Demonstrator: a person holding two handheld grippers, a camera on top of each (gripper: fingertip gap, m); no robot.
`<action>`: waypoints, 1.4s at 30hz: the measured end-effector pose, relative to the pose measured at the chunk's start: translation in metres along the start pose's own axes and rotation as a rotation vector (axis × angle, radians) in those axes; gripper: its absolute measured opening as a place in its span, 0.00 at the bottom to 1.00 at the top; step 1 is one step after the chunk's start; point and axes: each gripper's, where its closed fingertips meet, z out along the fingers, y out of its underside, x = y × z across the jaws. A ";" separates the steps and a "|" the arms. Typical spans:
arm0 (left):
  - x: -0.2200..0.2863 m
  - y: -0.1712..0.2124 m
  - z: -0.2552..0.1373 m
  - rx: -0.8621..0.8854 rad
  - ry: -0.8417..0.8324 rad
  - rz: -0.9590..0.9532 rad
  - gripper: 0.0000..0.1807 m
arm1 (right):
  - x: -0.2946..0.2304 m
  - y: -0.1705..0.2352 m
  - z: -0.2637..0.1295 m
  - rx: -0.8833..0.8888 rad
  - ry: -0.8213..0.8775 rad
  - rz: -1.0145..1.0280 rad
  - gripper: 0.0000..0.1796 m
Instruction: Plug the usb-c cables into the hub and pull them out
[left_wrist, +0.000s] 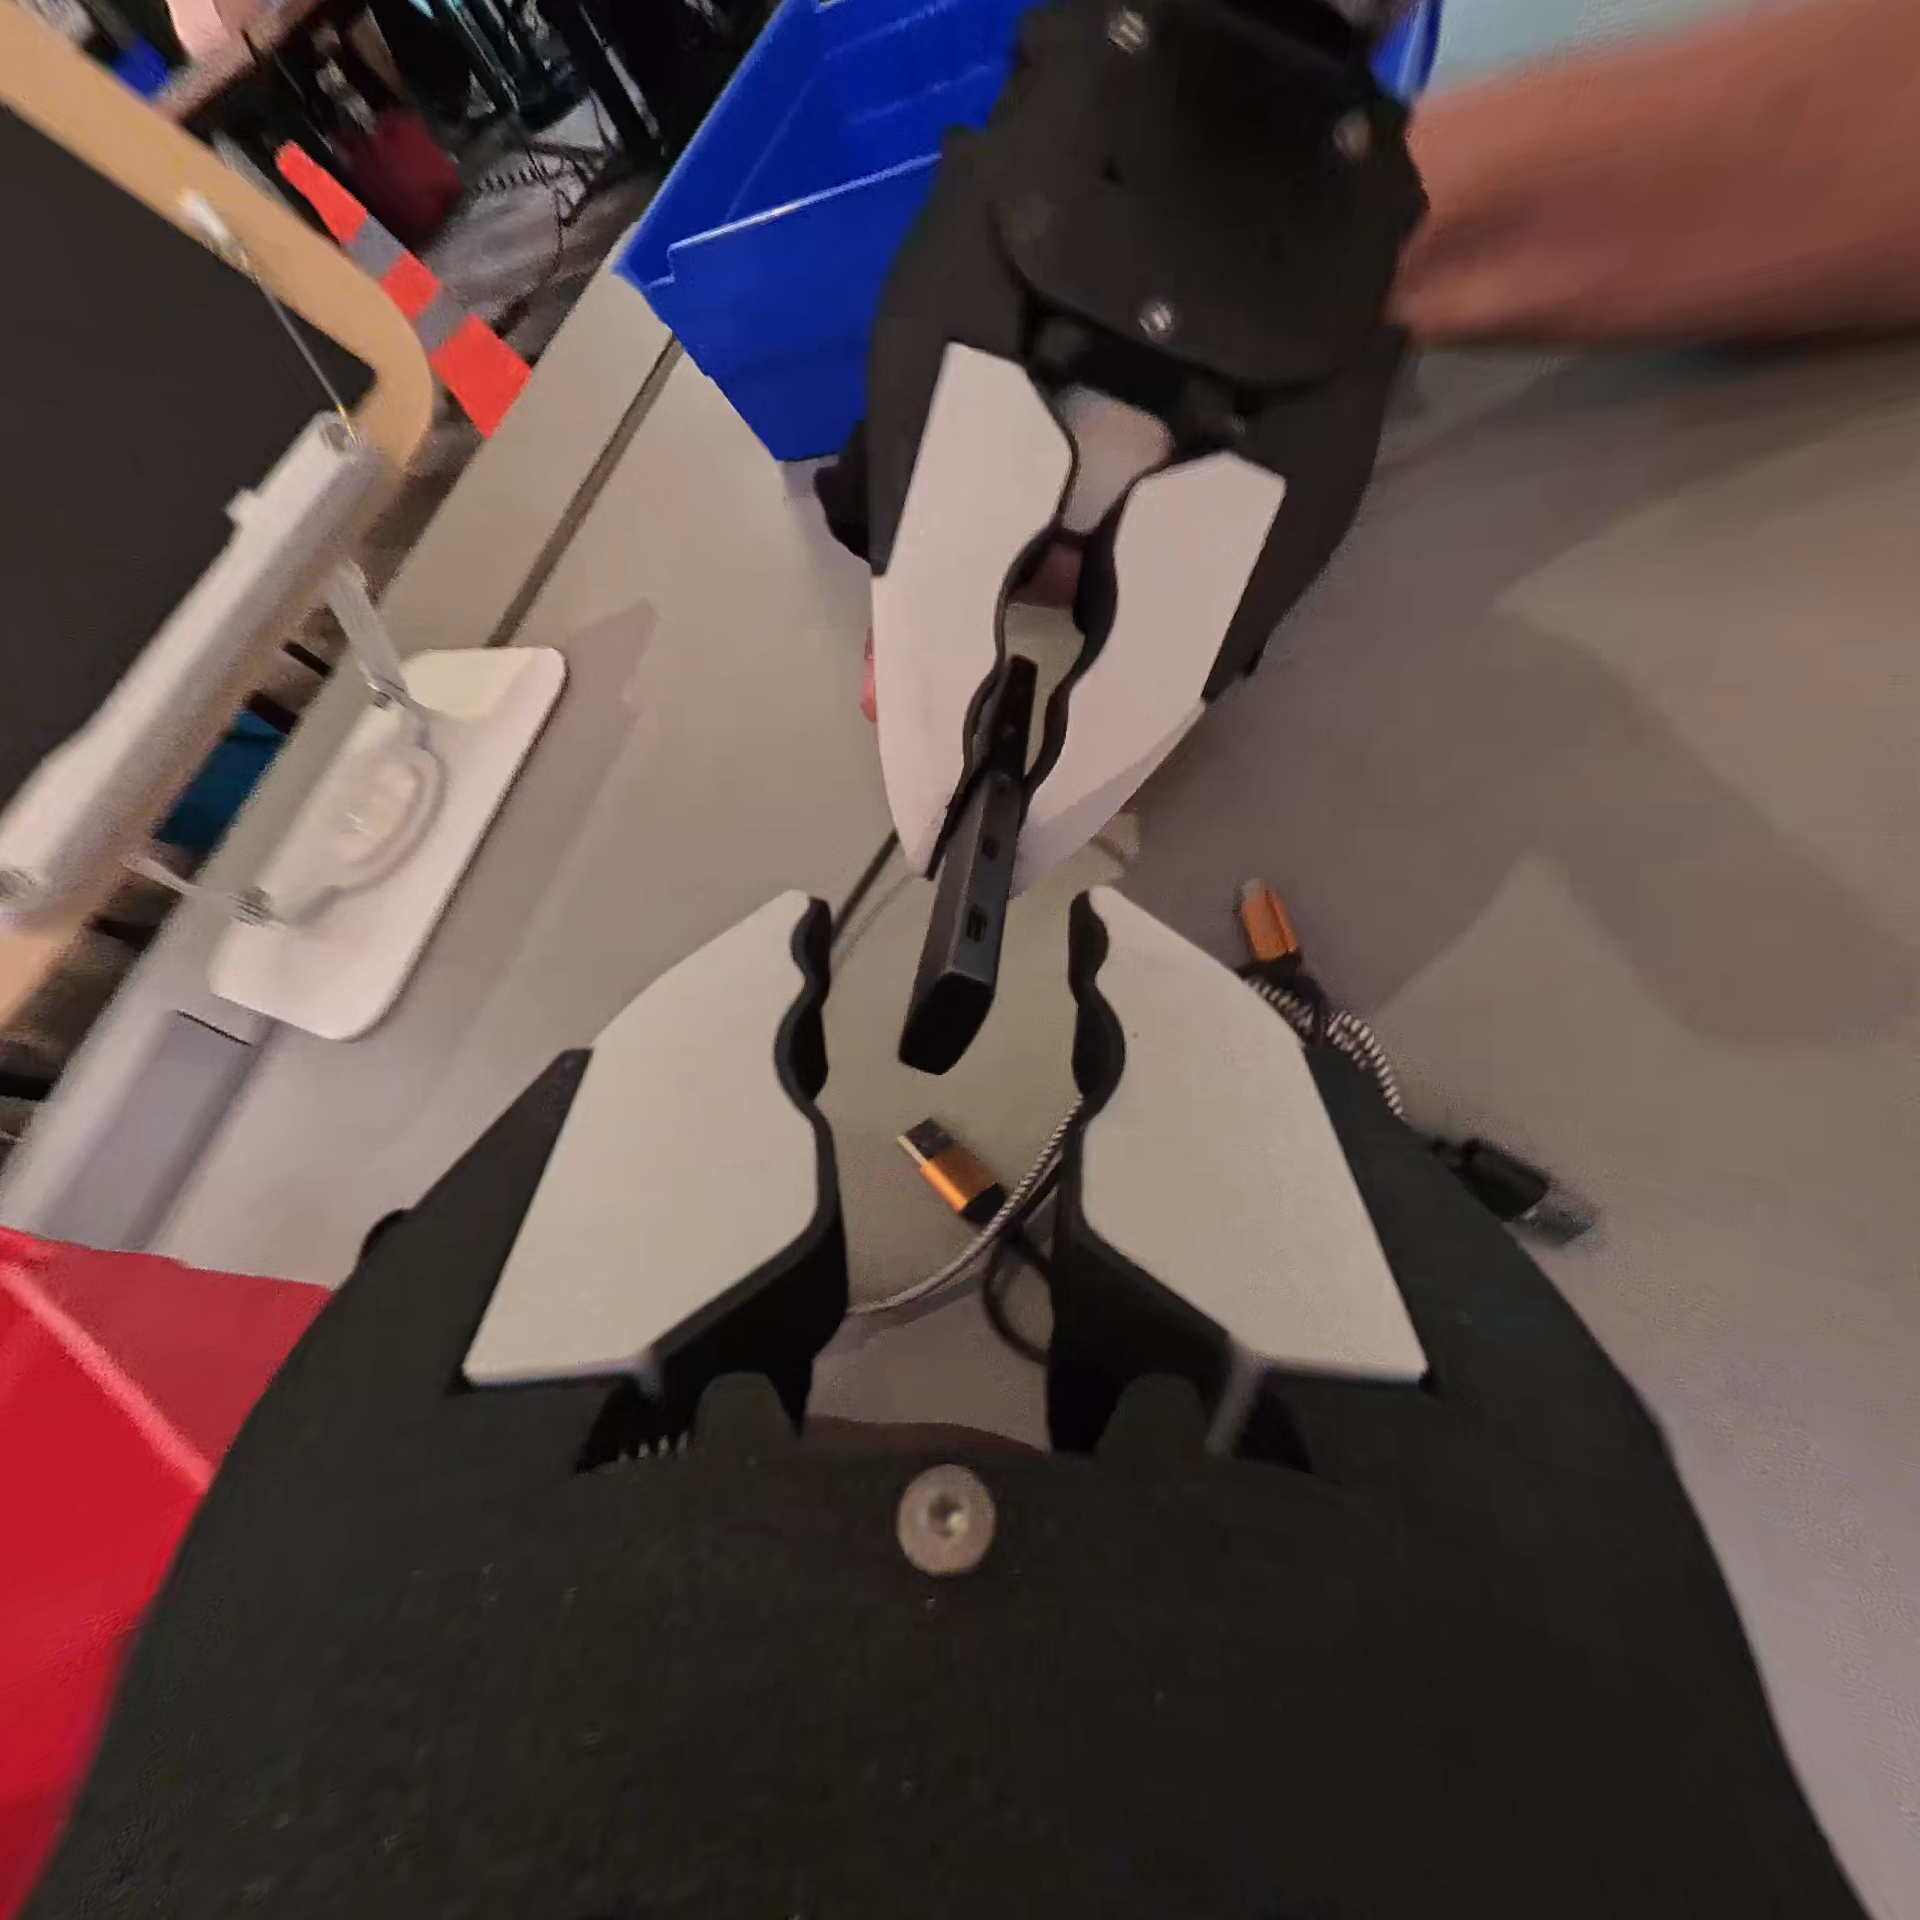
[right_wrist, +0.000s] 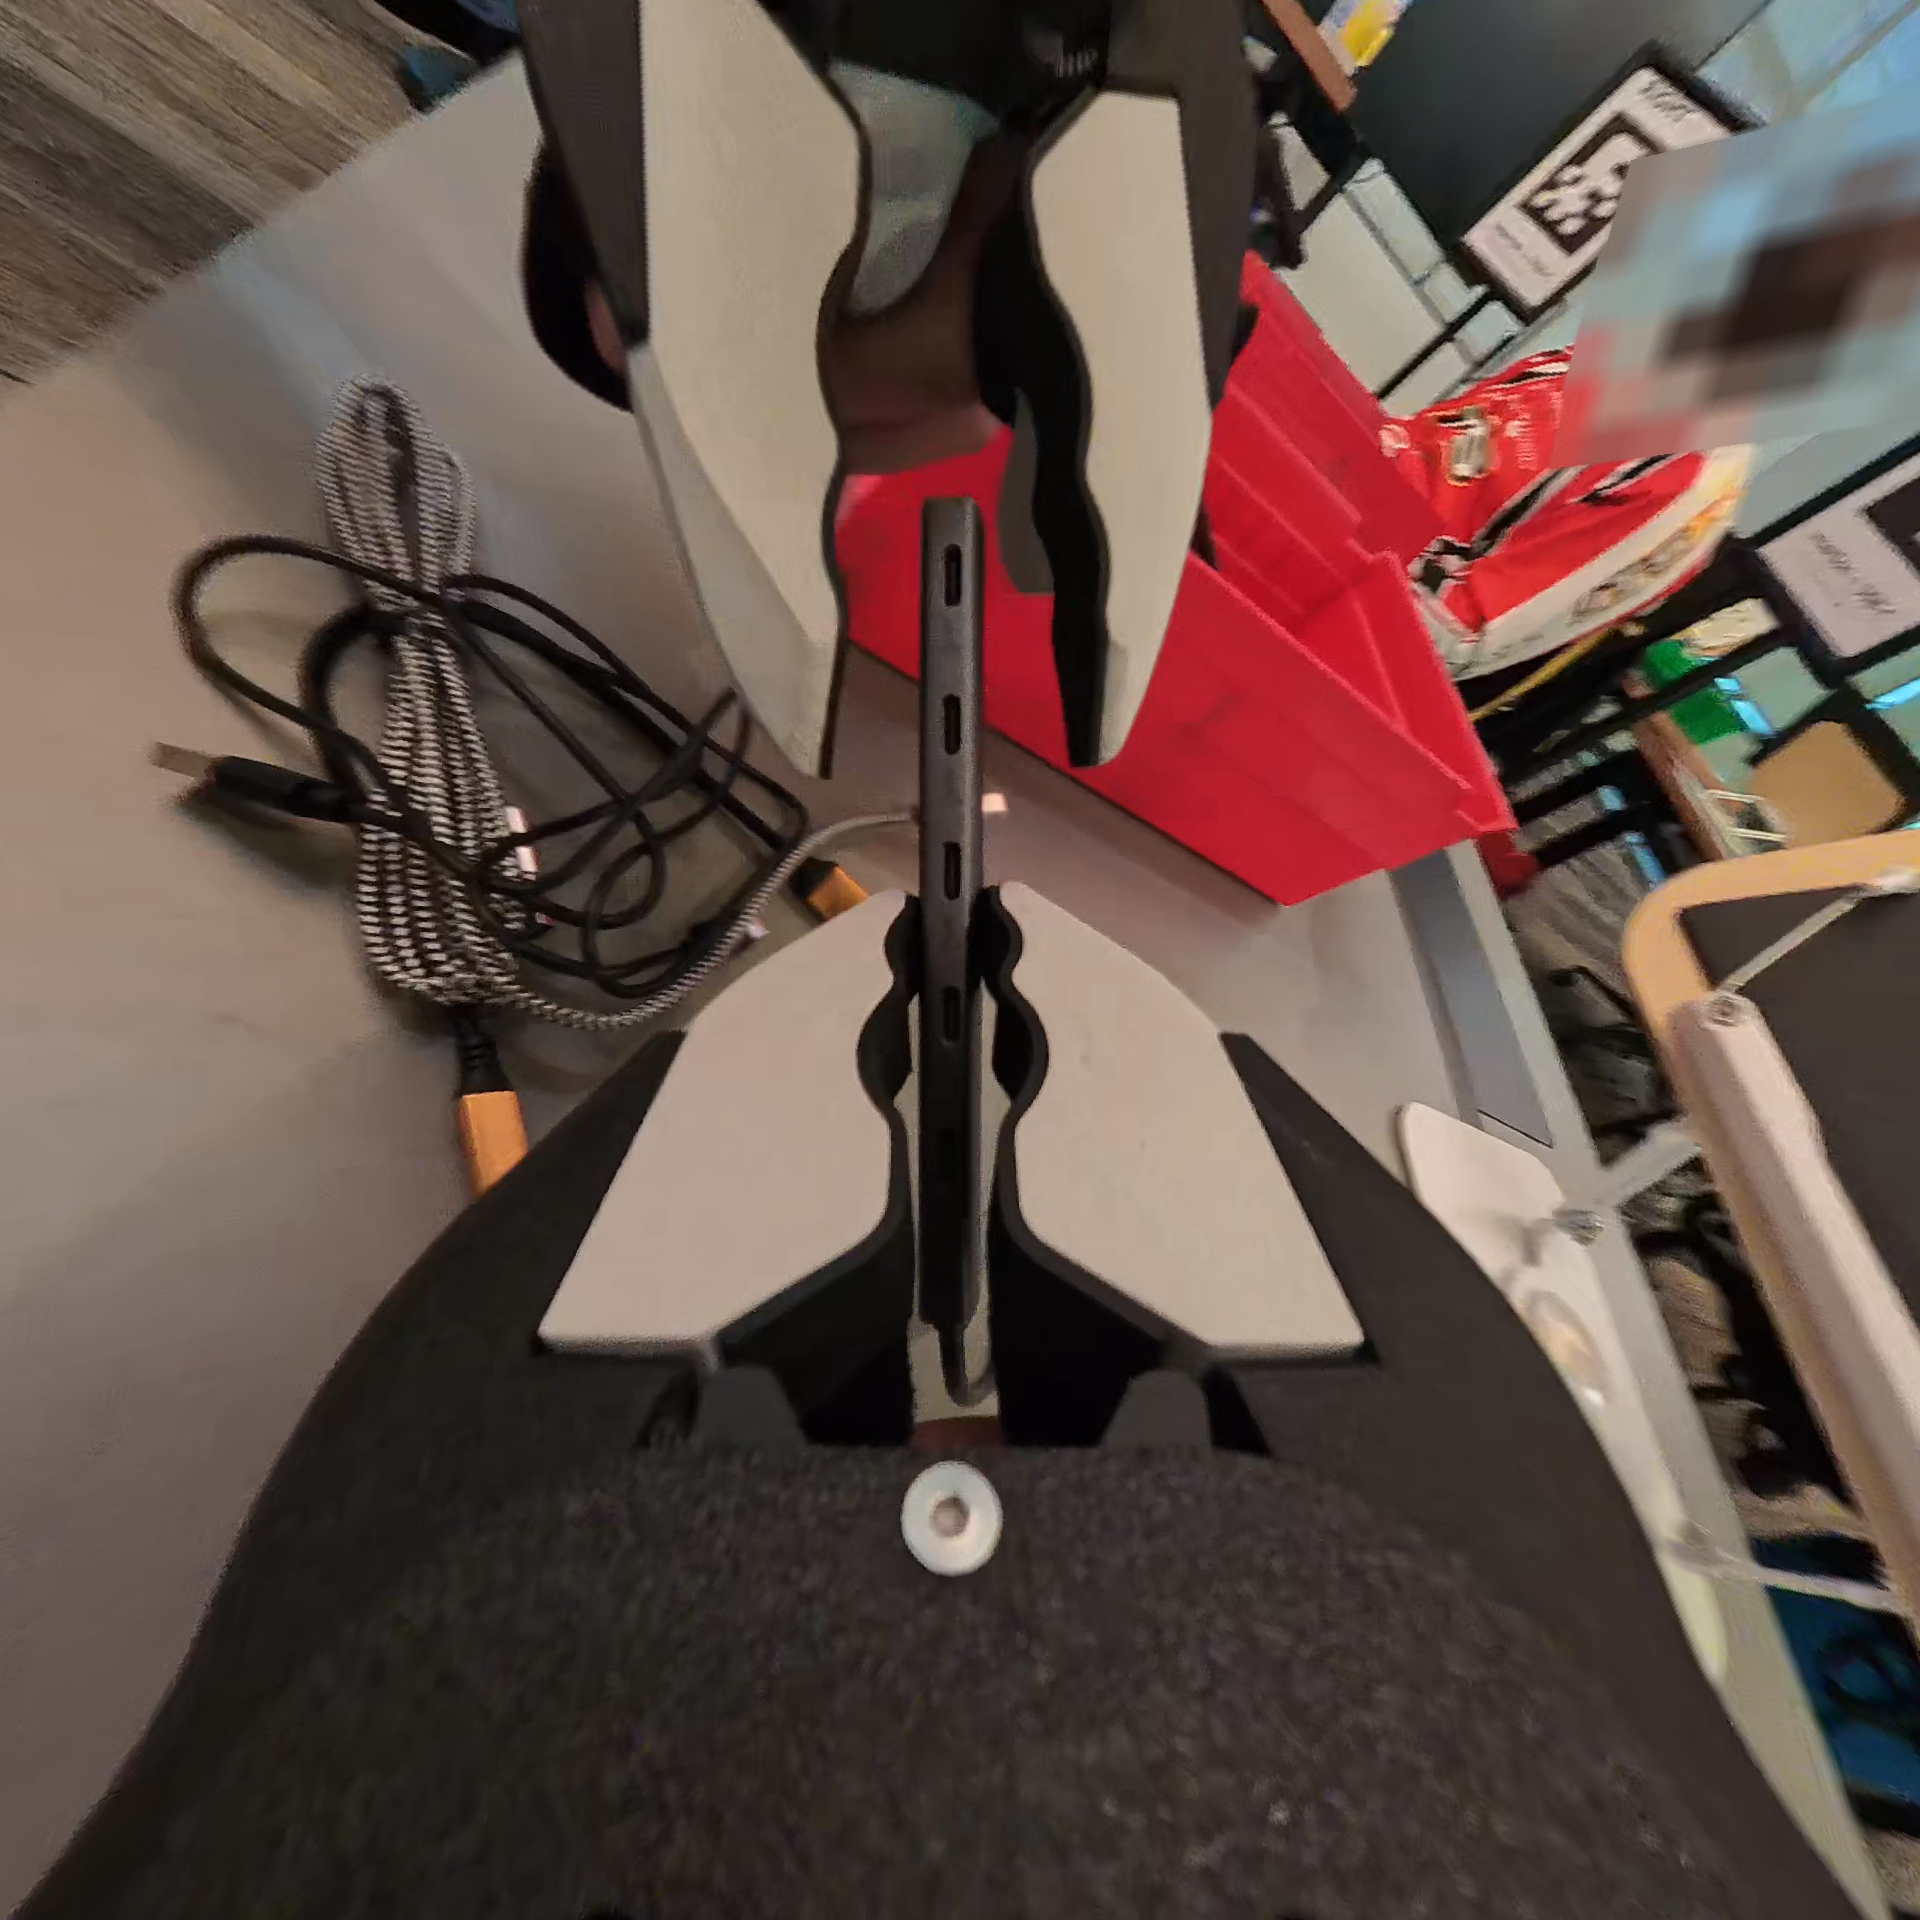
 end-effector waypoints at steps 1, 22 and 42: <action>0.003 0.002 -0.001 -0.014 -0.012 0.066 0.21 | -0.004 -0.001 -0.001 0.007 -0.028 0.013 0.06; 0.019 -0.013 0.004 0.002 0.075 0.288 0.05 | -0.010 -0.016 -0.003 0.087 -0.083 0.057 0.05; 0.006 -0.030 0.012 0.209 0.118 0.247 0.05 | 0.010 0.005 -0.006 0.084 0.010 0.035 0.05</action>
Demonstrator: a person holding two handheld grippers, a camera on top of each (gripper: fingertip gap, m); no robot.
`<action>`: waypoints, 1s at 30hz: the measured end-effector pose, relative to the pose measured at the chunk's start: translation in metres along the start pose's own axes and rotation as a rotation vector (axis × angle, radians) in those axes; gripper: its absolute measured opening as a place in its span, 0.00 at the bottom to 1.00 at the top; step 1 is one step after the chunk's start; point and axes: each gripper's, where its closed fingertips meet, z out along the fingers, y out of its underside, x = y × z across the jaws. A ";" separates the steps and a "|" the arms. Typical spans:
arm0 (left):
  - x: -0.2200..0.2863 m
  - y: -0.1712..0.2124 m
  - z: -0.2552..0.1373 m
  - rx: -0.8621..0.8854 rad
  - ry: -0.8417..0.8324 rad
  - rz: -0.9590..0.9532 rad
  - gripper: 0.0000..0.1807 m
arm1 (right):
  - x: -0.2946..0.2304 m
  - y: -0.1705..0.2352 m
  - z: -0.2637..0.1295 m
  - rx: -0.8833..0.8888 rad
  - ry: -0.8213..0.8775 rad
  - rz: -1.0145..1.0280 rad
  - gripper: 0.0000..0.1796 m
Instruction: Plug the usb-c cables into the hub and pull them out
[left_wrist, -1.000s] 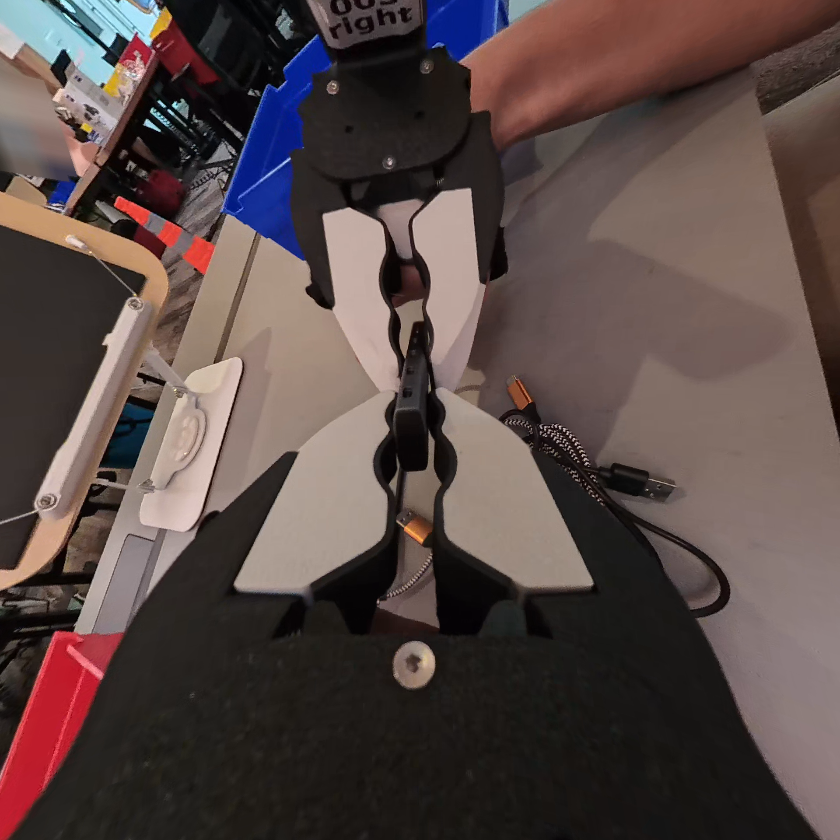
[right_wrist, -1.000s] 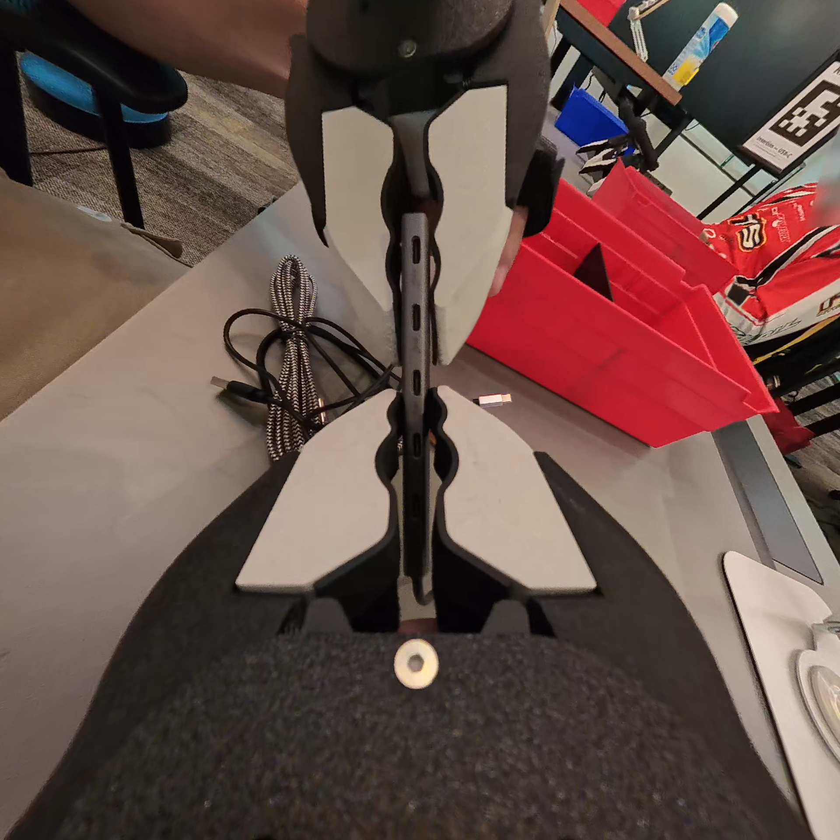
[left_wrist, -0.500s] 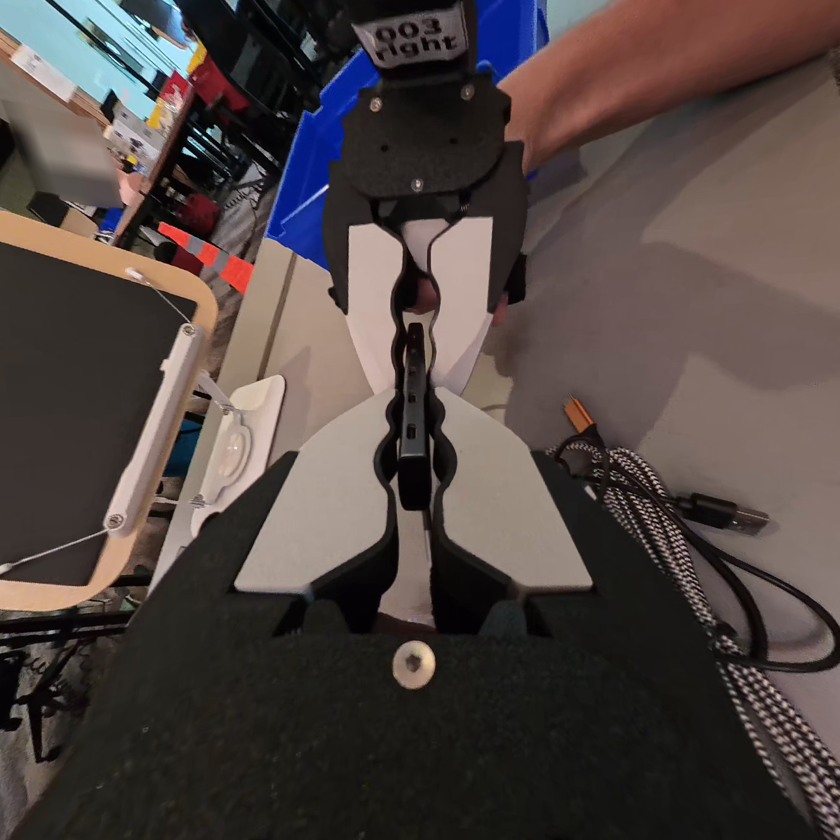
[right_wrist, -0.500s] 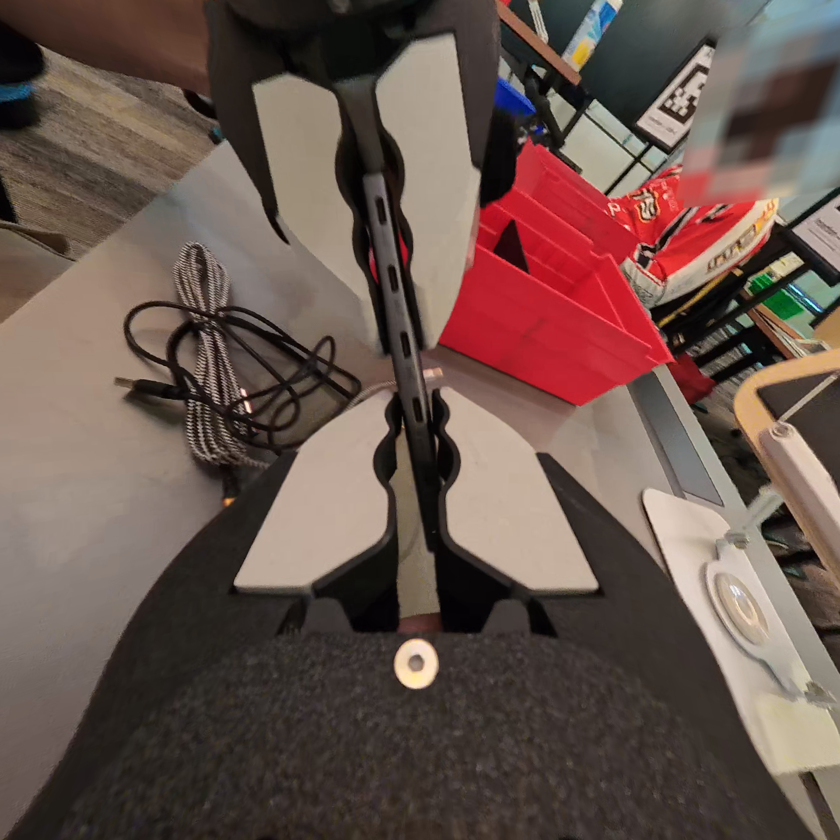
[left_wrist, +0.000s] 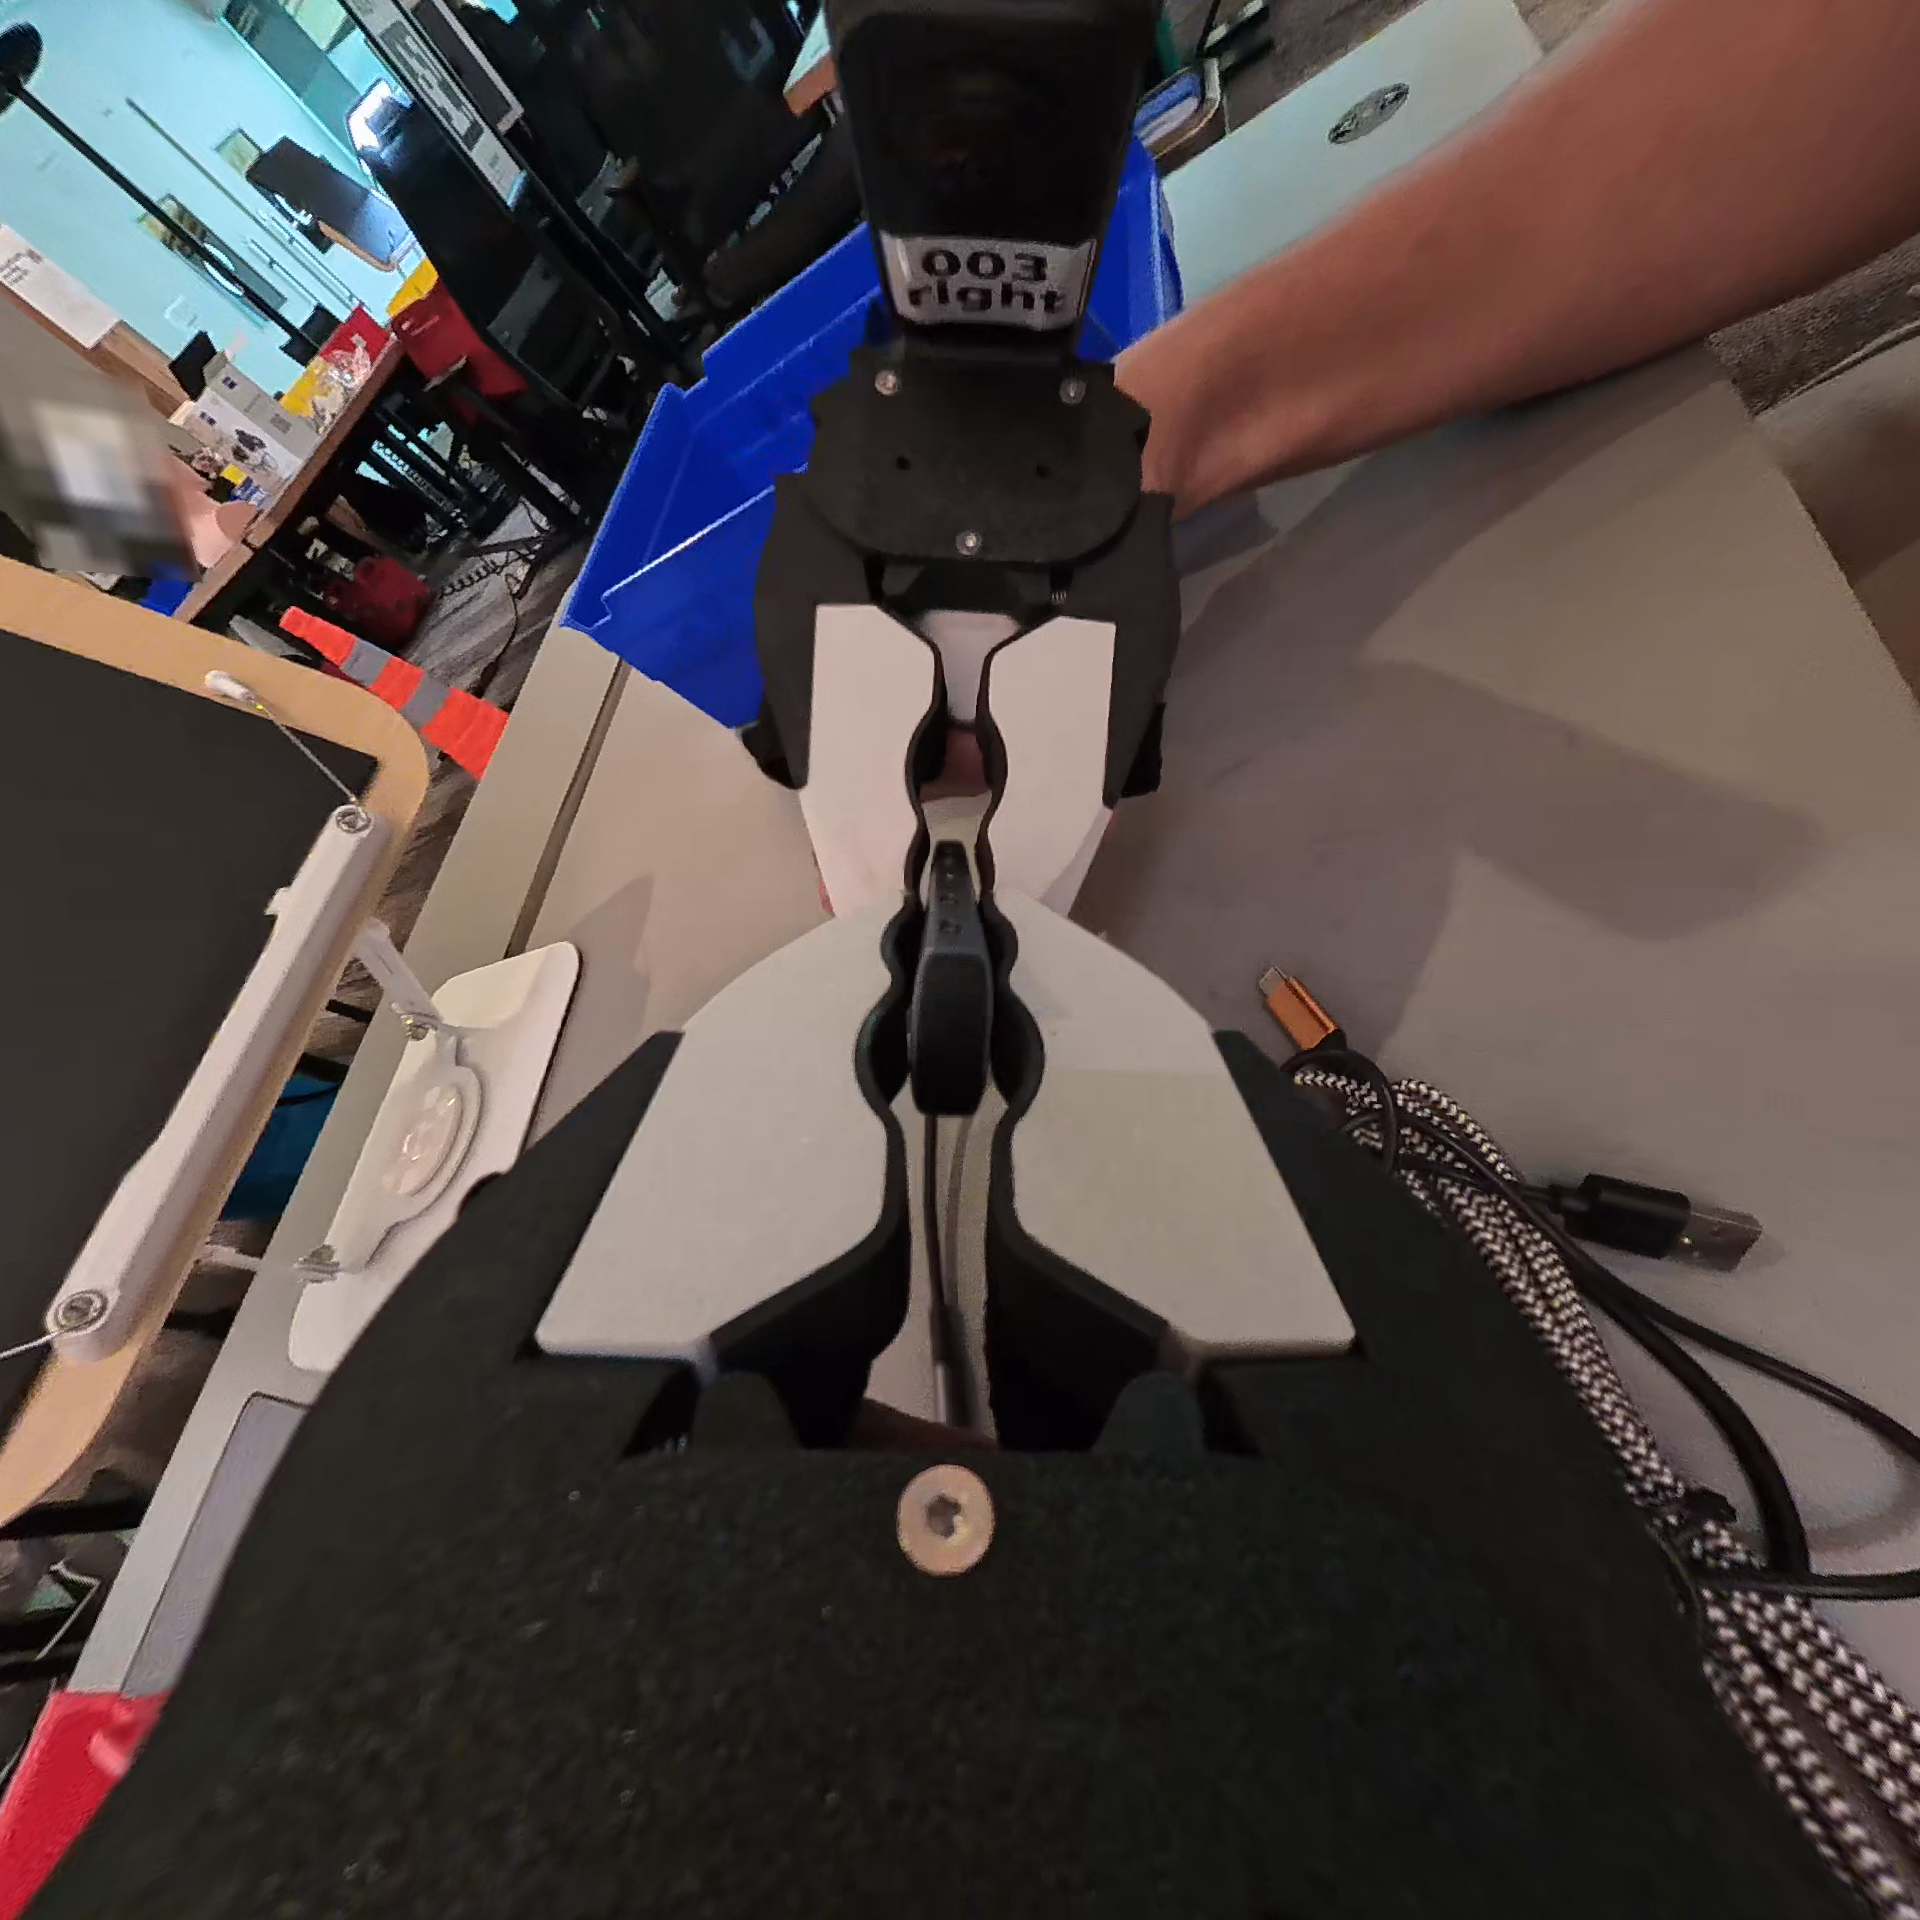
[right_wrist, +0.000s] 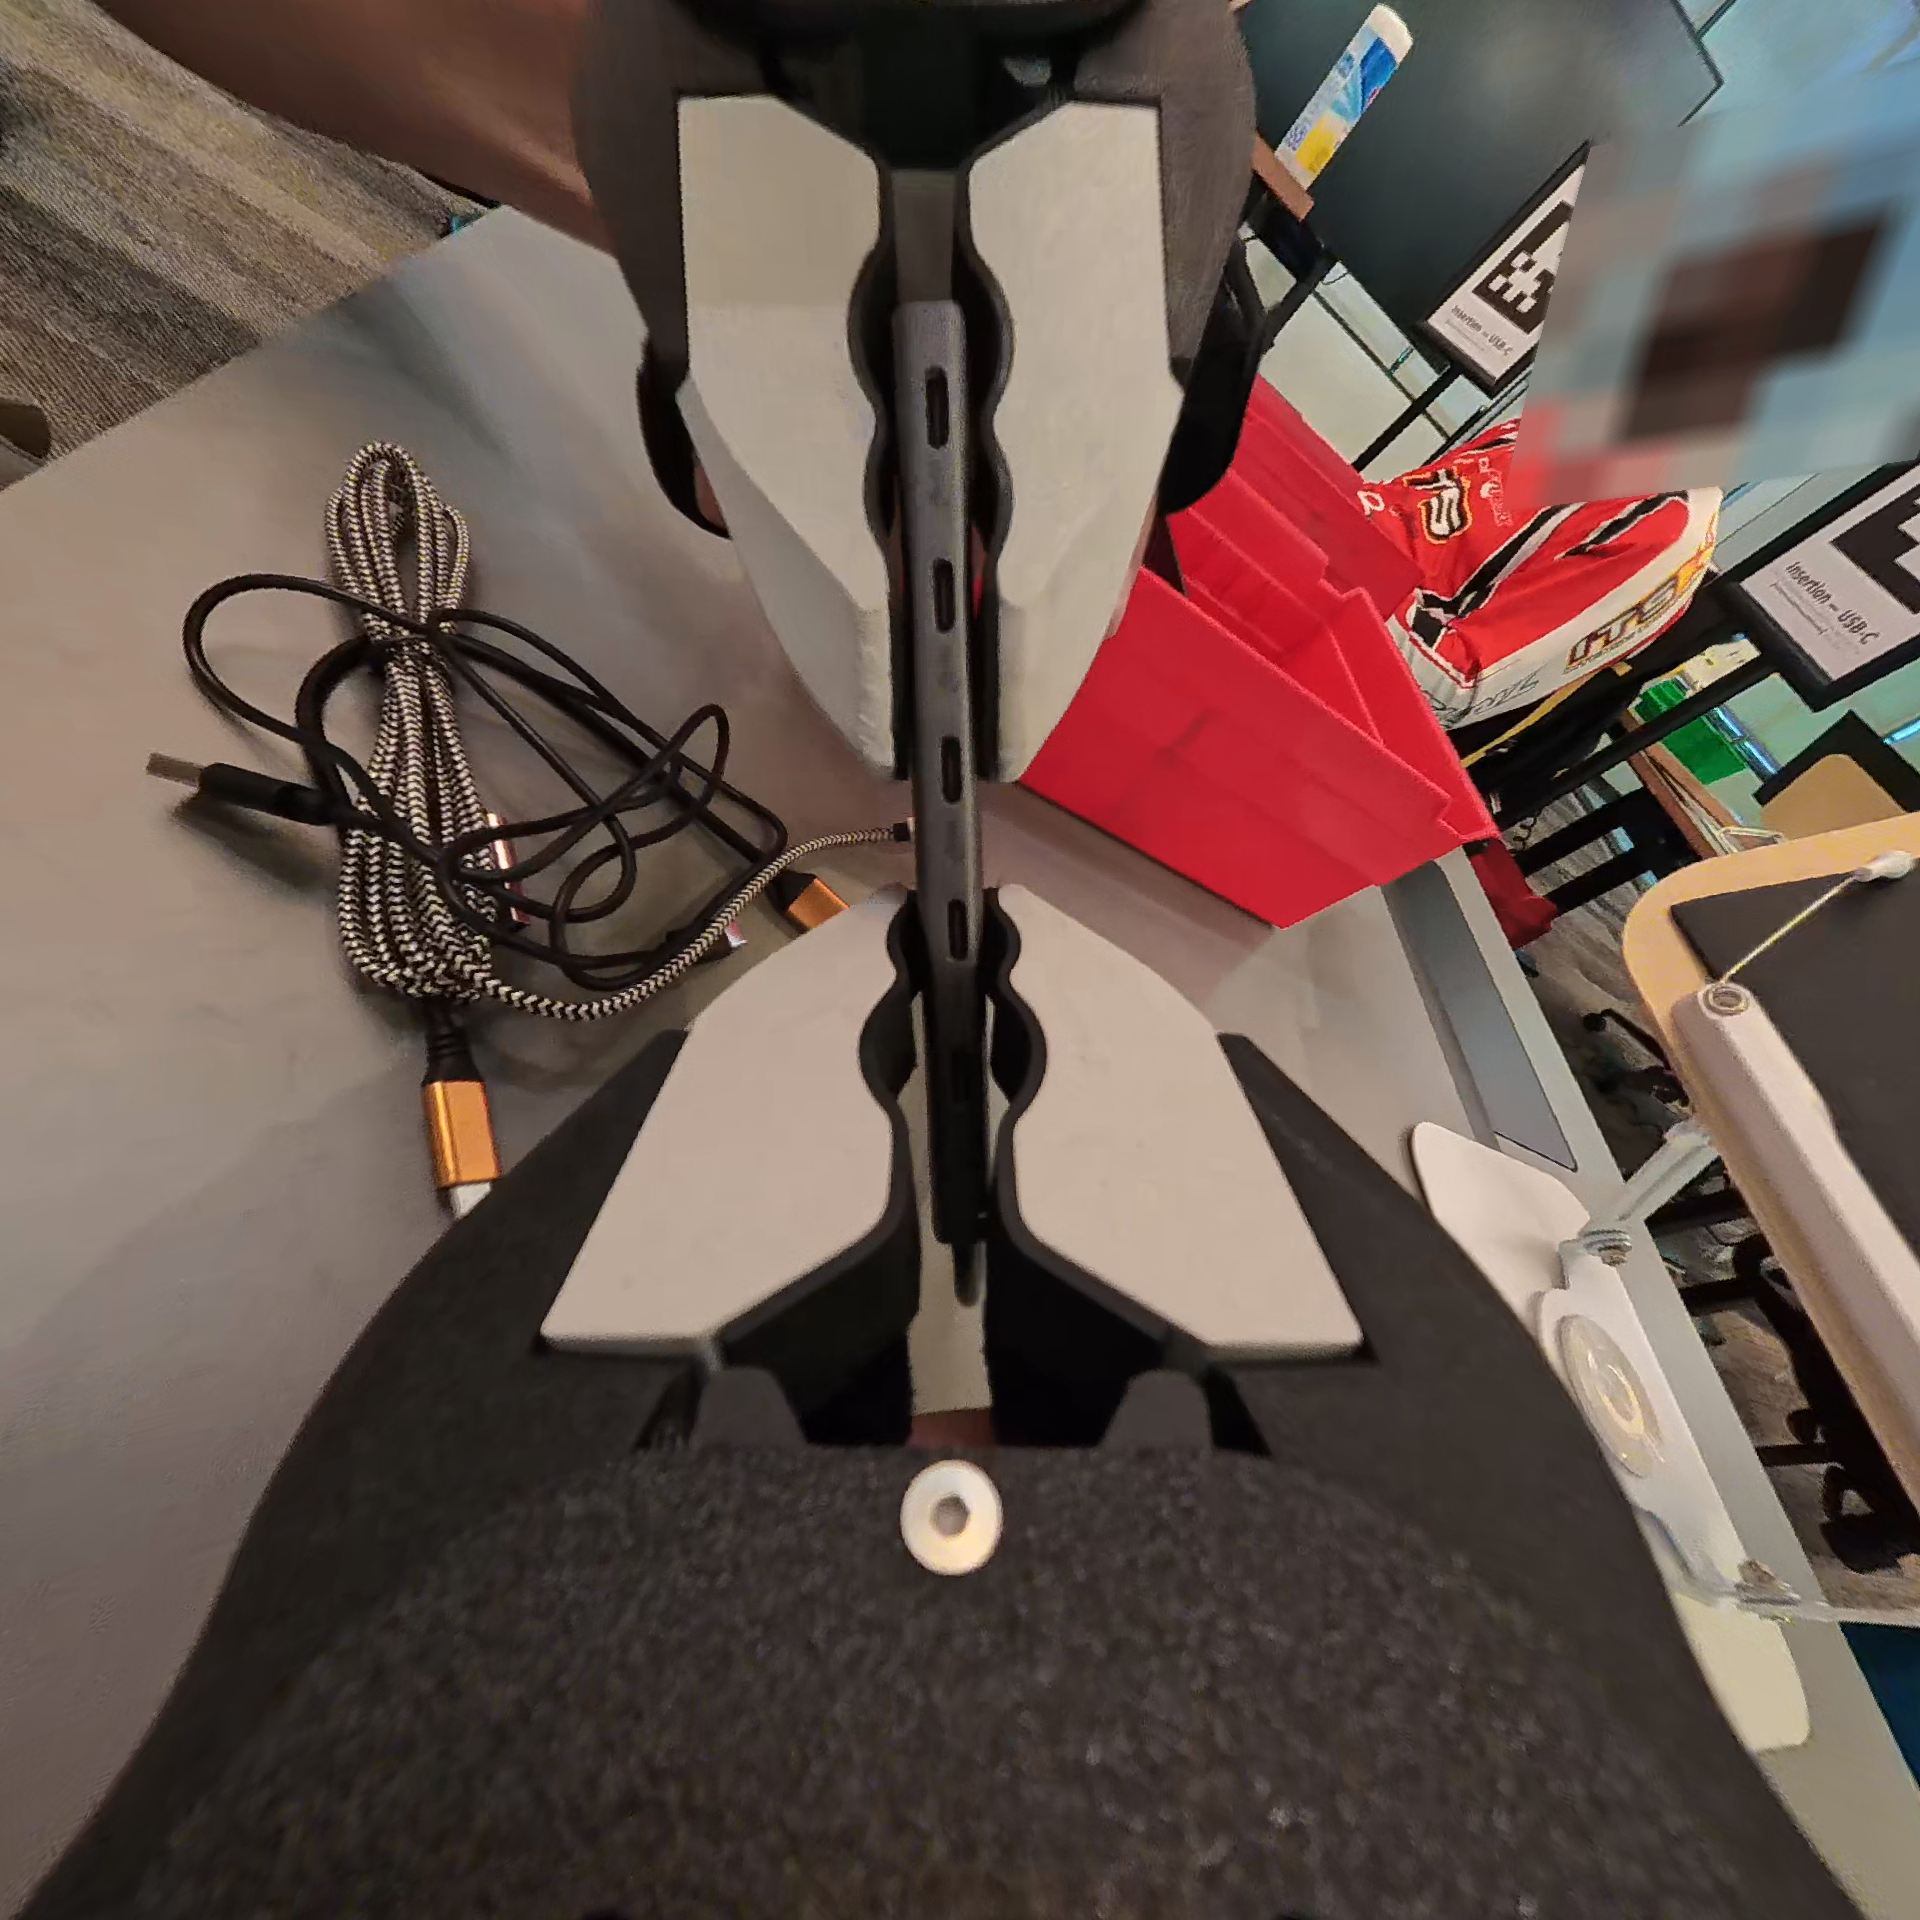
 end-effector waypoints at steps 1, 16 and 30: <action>0.000 0.001 0.001 -0.005 0.002 0.014 0.05 | 0.000 0.002 0.001 -0.006 0.001 -0.002 0.05; -0.022 0.019 0.017 -0.160 -0.193 0.220 0.08 | 0.028 0.024 -0.006 -0.168 0.198 -0.210 0.05; -0.024 0.016 0.009 -0.212 -0.128 0.317 0.05 | 0.037 0.027 -0.012 -0.185 0.241 -0.233 0.05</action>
